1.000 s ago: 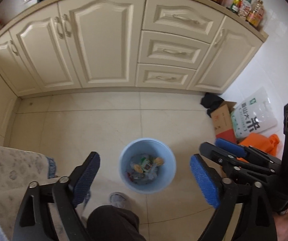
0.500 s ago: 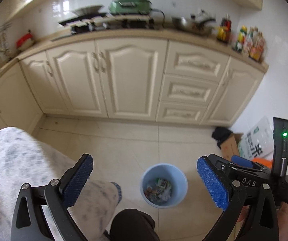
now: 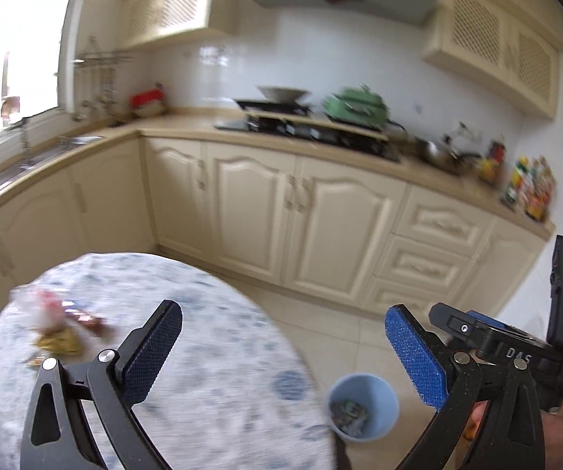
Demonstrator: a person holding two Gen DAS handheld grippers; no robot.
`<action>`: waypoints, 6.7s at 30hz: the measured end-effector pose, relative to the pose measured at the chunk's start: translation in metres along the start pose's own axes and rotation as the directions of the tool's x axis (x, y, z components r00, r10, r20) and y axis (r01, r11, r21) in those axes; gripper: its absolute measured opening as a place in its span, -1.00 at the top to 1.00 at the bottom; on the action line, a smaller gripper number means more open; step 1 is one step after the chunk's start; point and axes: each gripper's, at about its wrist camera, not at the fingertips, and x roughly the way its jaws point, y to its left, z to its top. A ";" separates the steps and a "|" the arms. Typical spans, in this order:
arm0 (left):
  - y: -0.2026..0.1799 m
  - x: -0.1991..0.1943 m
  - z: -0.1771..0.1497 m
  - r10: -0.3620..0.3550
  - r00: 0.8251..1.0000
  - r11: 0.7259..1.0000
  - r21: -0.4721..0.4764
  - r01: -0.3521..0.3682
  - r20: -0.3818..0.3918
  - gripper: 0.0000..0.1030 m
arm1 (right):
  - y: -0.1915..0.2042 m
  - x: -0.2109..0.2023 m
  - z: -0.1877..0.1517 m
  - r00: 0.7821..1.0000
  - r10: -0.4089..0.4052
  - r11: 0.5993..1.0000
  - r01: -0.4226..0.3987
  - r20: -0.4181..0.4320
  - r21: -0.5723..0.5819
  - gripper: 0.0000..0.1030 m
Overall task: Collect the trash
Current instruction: 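Move both open tools back to the remaining trash on the table, then grasp the white printed packet with the left tool while the right tool grasps the chocolate bar, then carry the white packet and chocolate bar over the light-blue bin, then open the left tool while the right tool opens, dropping both items into the bin, then move both open tools back to the plastic bag and yellow packet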
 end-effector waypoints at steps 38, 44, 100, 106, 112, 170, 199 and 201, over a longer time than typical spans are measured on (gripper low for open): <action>0.205 -0.075 -0.066 0.388 0.915 0.869 -0.286 -0.403 -0.111 -0.98 | 0.291 0.137 -0.044 0.948 0.209 0.833 -0.301 -0.240 -0.463 -1.00; 0.230 0.007 -0.066 0.350 0.907 0.885 -0.237 -0.402 -0.234 -0.98 | 0.290 0.202 -0.054 0.933 0.146 0.836 -0.294 -0.328 -0.464 -0.91; 0.168 0.062 -0.003 0.115 0.993 0.985 -0.127 -0.116 -0.015 0.16 | 0.174 0.057 -0.032 0.971 0.181 0.894 -0.230 -0.159 -0.384 0.63; 0.112 0.050 0.009 0.016 0.999 0.999 -0.044 -0.014 0.029 0.16 | 0.125 0.017 -0.014 0.988 0.141 0.933 -0.155 -0.067 -0.324 0.63; 0.054 0.067 0.019 -0.105 0.994 0.994 0.026 0.104 0.021 0.16 | 0.054 -0.017 0.001 0.998 0.056 0.971 -0.053 0.007 -0.231 0.63; -0.200 0.346 0.022 -0.136 0.913 0.965 0.159 0.211 -0.386 -0.97 | -0.219 0.049 -0.053 0.941 -0.254 0.917 0.308 -0.226 0.252 -1.00; 0.083 -0.037 -0.022 0.115 0.993 0.986 -0.121 -0.112 0.019 -0.97 | 0.118 0.034 -0.003 0.994 0.094 0.976 -0.103 -0.055 -0.190 -1.00; 0.095 -0.053 -0.026 0.147 0.989 0.980 -0.139 -0.142 0.028 -0.99 | 0.138 0.038 -0.006 0.991 0.118 0.967 -0.130 -0.065 -0.221 -1.00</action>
